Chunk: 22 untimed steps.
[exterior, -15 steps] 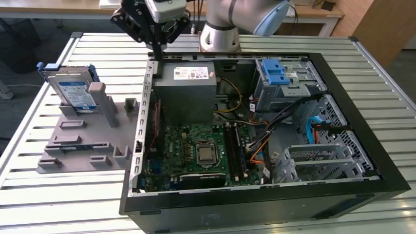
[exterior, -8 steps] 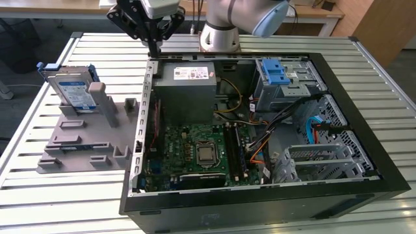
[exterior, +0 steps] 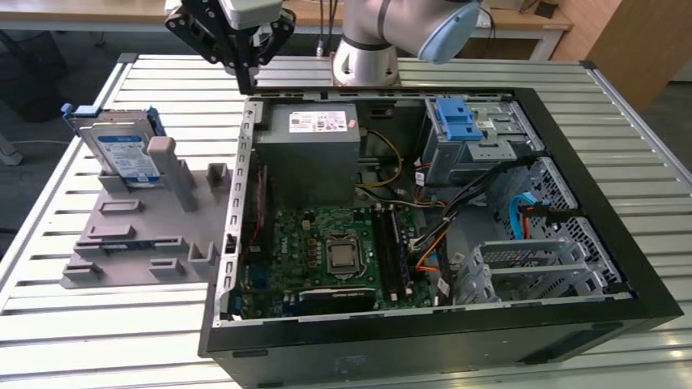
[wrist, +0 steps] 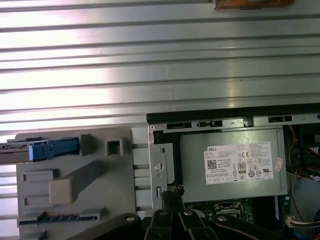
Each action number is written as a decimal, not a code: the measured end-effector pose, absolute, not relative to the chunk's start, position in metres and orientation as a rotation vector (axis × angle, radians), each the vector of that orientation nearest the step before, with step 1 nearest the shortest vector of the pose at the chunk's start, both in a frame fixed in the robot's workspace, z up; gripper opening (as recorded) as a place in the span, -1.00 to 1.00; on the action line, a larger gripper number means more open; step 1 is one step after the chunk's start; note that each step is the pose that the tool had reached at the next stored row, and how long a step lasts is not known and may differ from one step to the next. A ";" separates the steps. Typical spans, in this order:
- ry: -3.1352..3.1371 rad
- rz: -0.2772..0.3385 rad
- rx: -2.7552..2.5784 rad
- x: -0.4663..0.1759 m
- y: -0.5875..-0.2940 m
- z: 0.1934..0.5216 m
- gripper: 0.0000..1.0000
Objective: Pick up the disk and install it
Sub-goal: 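Reach for the disk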
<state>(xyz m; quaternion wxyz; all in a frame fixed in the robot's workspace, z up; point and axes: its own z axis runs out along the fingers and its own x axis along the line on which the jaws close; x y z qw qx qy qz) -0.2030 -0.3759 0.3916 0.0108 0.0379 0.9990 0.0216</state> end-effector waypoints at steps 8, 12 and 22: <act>3.117 0.067 0.118 -0.206 -0.375 0.391 -0.79; 3.117 0.067 0.118 -0.211 -0.374 0.391 -0.79; 3.118 0.067 0.118 -0.228 -0.372 0.391 -0.79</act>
